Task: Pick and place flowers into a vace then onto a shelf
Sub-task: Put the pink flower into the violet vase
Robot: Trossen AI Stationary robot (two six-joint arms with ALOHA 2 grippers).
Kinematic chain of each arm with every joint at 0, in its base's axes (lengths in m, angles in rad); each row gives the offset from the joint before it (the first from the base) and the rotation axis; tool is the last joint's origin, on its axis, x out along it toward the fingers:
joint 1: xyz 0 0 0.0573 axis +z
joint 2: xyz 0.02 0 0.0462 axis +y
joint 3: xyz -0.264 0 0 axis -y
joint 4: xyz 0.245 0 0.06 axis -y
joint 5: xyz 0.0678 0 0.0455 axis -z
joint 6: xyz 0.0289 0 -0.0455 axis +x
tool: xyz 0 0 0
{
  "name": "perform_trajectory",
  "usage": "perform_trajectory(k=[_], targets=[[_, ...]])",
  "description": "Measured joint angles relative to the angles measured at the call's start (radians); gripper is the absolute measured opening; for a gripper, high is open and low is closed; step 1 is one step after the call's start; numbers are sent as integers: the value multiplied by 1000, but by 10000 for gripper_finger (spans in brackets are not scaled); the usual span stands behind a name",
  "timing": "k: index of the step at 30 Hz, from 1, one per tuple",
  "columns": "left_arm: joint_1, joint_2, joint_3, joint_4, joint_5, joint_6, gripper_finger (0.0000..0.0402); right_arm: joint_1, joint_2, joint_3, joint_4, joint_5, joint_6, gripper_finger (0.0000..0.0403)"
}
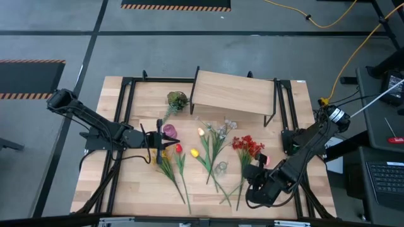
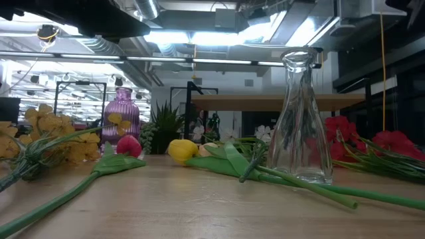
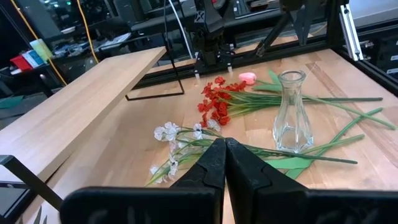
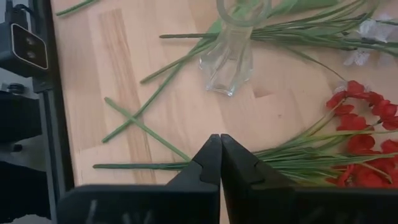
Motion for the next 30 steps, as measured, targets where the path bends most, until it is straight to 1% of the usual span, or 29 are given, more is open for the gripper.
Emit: perform_trajectory(k=[6,10,15,19,23,25,27,30], targets=[[0,0,0,-1,1,-49,6,-1,0,-11,-27,10,-72,5],[0,0,0,-1,1,-52,6,-1,1,-69,-8,28,-76,11],[0,0,0,-2,2,-52,6,2,3,-163,17,27,-67,47],[0,0,0,-3,2,-52,6,2,3,-195,26,22,-71,84],[0,0,0,-3,2,-52,6,6,3,-232,85,-25,-71,112],[0,0,0,-3,1,-48,6,13,3,-255,134,-49,-72,121],[0,0,0,-1,-5,-11,6,17,3,-265,162,-80,-72,124],[0,0,0,-1,-9,37,6,21,3,-266,176,-88,-71,123]])
